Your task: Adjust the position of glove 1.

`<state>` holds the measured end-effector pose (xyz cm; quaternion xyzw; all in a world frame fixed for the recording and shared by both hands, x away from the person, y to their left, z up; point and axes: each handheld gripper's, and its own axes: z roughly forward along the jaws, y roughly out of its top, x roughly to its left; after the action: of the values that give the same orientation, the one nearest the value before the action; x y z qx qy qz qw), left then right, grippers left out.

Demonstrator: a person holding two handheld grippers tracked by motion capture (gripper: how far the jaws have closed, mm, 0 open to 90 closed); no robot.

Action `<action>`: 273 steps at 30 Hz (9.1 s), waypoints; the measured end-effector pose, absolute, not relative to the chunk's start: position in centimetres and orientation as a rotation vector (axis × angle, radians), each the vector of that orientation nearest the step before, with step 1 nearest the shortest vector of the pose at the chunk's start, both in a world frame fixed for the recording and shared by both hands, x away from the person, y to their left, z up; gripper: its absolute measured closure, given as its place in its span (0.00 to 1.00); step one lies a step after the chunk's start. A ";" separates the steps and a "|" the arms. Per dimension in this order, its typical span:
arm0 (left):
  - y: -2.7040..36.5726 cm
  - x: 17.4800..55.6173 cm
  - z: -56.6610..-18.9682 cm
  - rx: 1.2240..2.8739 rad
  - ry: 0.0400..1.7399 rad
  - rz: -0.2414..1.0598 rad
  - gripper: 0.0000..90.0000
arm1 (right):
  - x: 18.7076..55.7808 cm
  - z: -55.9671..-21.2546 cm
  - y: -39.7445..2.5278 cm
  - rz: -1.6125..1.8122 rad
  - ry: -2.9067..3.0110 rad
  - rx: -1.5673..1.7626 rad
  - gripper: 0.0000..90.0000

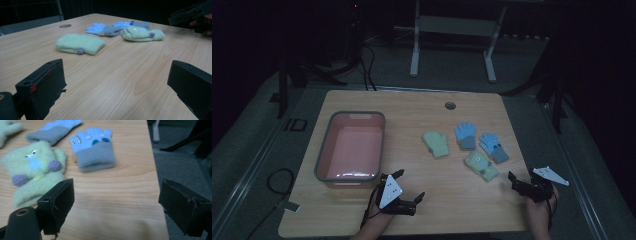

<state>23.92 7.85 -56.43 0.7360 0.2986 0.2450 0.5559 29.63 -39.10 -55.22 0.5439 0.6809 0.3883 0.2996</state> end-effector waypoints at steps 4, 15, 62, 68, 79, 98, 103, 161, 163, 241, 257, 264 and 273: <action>7.8 23.9 -56.4 1.739 0.703 0.582 0.02 | 29.6 -55.2 -39.1 1.029 1.803 1.456 0.15; 7.8 23.9 -56.4 1.733 0.713 0.587 0.02 | 29.8 -55.0 -39.7 1.067 1.862 1.530 0.15; 7.7 23.9 -56.4 1.752 0.710 0.578 0.02 | 37.2 -44.1 -28.1 1.160 2.123 1.088 0.16; 7.7 23.9 -56.4 1.750 0.708 0.578 0.02 | 38.4 -44.9 -26.1 1.162 2.173 1.070 0.16; 7.7 23.9 -56.4 1.748 0.704 0.578 0.02 | 40.3 -46.3 -22.9 1.162 2.239 1.015 0.22; 7.7 23.9 -56.4 1.747 0.703 0.571 0.02 | 43.5 -49.2 -18.6 1.117 2.352 1.001 0.47; 7.8 23.9 -56.4 1.748 0.701 0.572 0.02 | 44.3 -50.2 -17.6 1.079 2.396 0.993 0.56; 7.7 23.8 -56.4 1.753 0.700 0.578 0.02 | 31.7 -48.8 -17.8 1.086 2.116 1.427 0.96; 7.7 23.8 -56.4 1.755 0.698 0.578 0.02 | 31.1 -49.3 -18.1 1.085 2.116 1.441 0.96; 7.7 23.8 -56.4 1.742 0.696 0.578 0.02 | 38.2 -53.8 -30.8 1.007 2.516 0.902 0.62; 7.8 23.8 -56.4 1.742 0.697 0.576 0.02 | 36.7 -54.9 -29.9 0.980 2.439 0.900 0.92; 7.8 23.8 -56.4 1.739 0.700 0.577 0.02 | 35.6 -54.1 -28.9 0.914 2.353 1.075 0.95; 7.8 23.8 -56.4 1.739 0.702 0.579 0.02 | 32.4 -49.5 -28.5 0.962 2.152 1.345 0.96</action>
<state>23.76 7.78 -56.42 0.7366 0.2974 0.2454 0.5557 32.45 -28.53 -49.50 0.4843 0.7749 0.3463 0.2121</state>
